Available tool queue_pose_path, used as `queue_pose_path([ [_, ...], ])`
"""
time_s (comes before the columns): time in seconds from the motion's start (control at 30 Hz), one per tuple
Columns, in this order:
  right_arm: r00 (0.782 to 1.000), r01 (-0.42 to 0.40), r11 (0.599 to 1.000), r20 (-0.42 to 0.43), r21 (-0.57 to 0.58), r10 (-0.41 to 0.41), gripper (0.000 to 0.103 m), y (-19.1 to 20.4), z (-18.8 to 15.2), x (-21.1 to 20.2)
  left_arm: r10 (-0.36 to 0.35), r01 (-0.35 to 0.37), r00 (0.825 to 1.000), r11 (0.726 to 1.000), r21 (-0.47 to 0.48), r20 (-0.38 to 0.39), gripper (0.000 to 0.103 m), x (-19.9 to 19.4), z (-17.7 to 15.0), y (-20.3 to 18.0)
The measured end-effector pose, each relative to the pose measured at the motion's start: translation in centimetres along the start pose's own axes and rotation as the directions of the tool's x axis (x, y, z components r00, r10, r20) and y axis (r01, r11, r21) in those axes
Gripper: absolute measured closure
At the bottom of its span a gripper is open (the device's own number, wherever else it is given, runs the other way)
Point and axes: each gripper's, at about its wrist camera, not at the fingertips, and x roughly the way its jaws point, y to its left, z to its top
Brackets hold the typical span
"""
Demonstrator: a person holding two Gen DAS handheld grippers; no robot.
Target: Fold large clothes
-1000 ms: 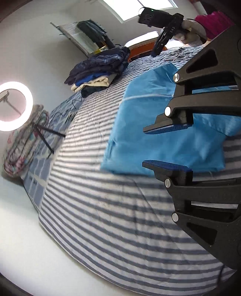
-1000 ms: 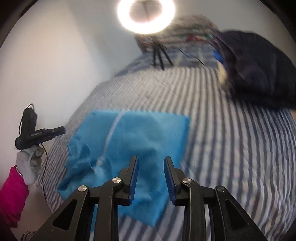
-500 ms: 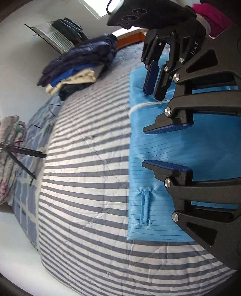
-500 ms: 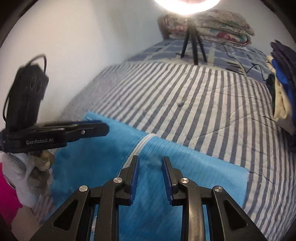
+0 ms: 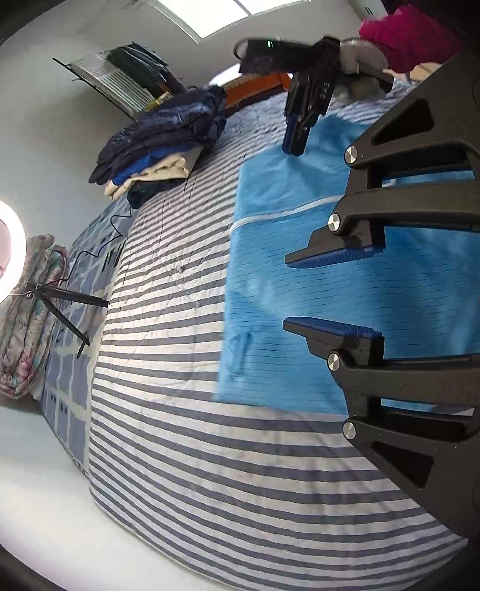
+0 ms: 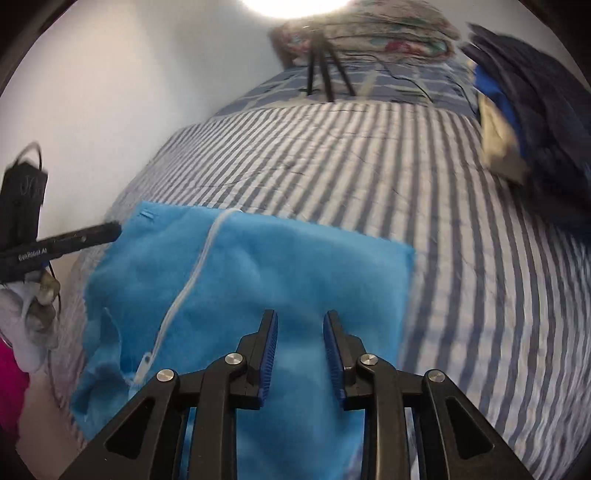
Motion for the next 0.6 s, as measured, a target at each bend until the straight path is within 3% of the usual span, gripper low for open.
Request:
queue_pose_path([
  [0.07, 0.998, 0.048, 0.998, -0.039, -0.042, -0.050, 0.077, -0.2, -1.6, -0.2, 0.002, -0.002, 1.000, 1.000, -0.003, 0.001, 0.076, -1.2, -1.5, 0.3],
  [0.13, 0.988, 0.147, 0.983, -0.040, -0.112, -0.152, 0.078, 0.3, -2.8, -0.9, 0.024, -0.024, 1.000, 1.000, 0.010, -0.010, 0.076, -1.6, -2.6, 0.6],
  [0.17, 0.988, 0.149, 0.983, -0.026, -0.110, -0.153, 0.075, 0.4, -3.0, -1.6, 0.040, -0.040, 0.999, 0.999, 0.010, -0.018, 0.076, -1.5, -3.2, 0.6],
  [0.3, 0.997, 0.026, 0.998, 0.078, -0.061, -0.021, 0.075, 1.3, -3.8, -5.2, 0.033, -0.036, 0.998, 0.997, -0.066, -0.045, 0.076, -0.8, -4.9, 2.4],
  [0.43, 1.000, 0.023, 0.990, 0.021, -0.139, -0.021, 0.075, 3.3, -5.3, -4.3, 0.057, -0.061, 0.996, 0.996, -0.058, -0.066, 0.076, 0.1, -6.2, 2.9],
  [0.5, 0.996, 0.081, 0.984, -0.025, -0.156, -0.085, 0.081, 3.3, -6.1, -2.9, 0.072, -0.076, 0.994, 0.996, -0.045, -0.077, 0.076, 0.6, -6.8, 3.1],
  [0.53, 0.994, 0.101, 0.985, -0.034, -0.139, -0.107, 0.081, 2.8, -6.6, -2.7, 0.069, -0.073, 0.994, 0.996, -0.050, -0.079, 0.076, 0.7, -6.9, 3.2],
  [0.6, 0.998, 0.063, 0.997, -0.006, -0.050, -0.063, 0.079, 1.8, -6.9, -3.8, 0.064, -0.068, 0.995, 0.996, -0.060, -0.072, 0.076, 0.4, -7.1, 3.2],
])
